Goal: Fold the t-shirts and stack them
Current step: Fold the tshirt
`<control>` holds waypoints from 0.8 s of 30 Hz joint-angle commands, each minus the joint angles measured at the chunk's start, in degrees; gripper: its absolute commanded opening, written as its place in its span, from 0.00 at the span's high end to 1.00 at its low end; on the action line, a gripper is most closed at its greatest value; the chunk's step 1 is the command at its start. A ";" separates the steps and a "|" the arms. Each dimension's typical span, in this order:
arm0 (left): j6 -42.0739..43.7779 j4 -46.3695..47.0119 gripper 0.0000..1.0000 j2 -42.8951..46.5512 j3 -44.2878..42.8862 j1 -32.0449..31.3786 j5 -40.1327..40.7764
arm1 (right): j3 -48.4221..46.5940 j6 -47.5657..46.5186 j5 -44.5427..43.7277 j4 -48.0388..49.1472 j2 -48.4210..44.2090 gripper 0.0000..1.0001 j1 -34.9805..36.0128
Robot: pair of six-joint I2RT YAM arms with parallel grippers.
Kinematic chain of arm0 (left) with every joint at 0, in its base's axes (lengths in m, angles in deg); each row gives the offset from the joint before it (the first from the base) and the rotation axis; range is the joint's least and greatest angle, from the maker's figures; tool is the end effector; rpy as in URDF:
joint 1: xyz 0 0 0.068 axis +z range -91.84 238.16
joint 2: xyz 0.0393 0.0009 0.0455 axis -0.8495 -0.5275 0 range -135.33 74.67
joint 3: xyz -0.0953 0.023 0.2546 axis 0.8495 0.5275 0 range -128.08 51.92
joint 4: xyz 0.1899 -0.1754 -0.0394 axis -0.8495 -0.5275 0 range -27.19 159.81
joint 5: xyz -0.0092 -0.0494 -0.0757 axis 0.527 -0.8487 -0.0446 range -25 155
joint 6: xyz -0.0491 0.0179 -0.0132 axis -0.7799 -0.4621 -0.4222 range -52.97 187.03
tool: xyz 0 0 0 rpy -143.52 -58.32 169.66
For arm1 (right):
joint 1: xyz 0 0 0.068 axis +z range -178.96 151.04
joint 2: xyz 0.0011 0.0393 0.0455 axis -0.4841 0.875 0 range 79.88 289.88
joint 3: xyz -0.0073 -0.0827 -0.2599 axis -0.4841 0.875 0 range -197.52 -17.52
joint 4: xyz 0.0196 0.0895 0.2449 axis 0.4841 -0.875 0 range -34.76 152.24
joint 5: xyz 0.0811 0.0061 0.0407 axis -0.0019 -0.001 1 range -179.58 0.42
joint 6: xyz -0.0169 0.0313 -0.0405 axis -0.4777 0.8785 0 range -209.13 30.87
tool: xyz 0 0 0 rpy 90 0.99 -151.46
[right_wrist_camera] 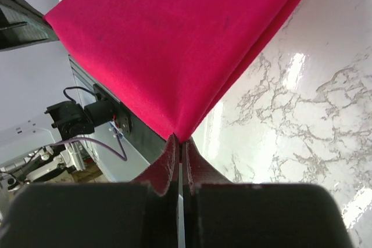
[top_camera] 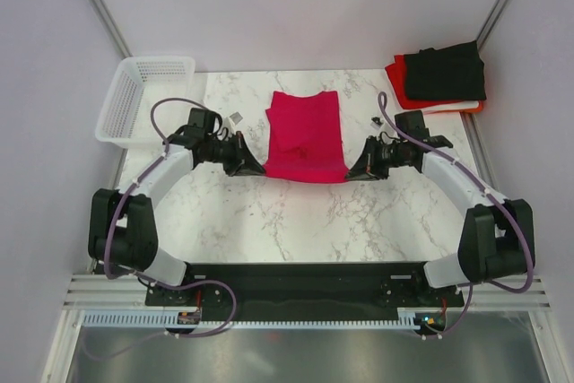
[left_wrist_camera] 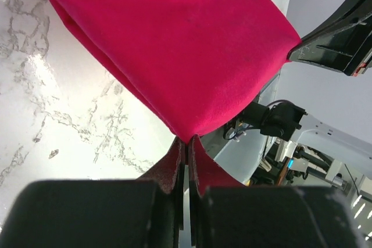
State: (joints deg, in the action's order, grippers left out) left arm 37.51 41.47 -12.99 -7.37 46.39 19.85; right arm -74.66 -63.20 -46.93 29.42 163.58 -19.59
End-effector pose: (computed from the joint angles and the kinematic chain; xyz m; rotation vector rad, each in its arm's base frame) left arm 0.2960 -0.0875 0.2309 -0.0815 2.6069 -1.2798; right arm 0.2804 0.0706 0.2339 0.1001 2.6264 1.1892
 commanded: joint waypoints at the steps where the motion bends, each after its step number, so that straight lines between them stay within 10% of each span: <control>1: 2.00 -0.23 0.98 3.63 -0.04 -0.01 0.14 | -0.25 -2.12 -0.11 -1.12 -3.46 1.00 0.04; 8: 5.52 0.65 0.98 -2.24 -8.20 0.52 1.99 | -6.04 -1.67 -1.34 4.85 2.33 1.00 -1.54; 24: 17.30 2.40 0.98 -40.03 -58.46 1.22 11.12 | -57.68 -4.23 -4.68 11.37 45.28 1.00 -4.71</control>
State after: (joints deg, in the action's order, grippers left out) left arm 50.19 41.86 -48.73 -58.69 47.33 27.74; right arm -122.88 -66.30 -50.47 37.79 202.33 -23.96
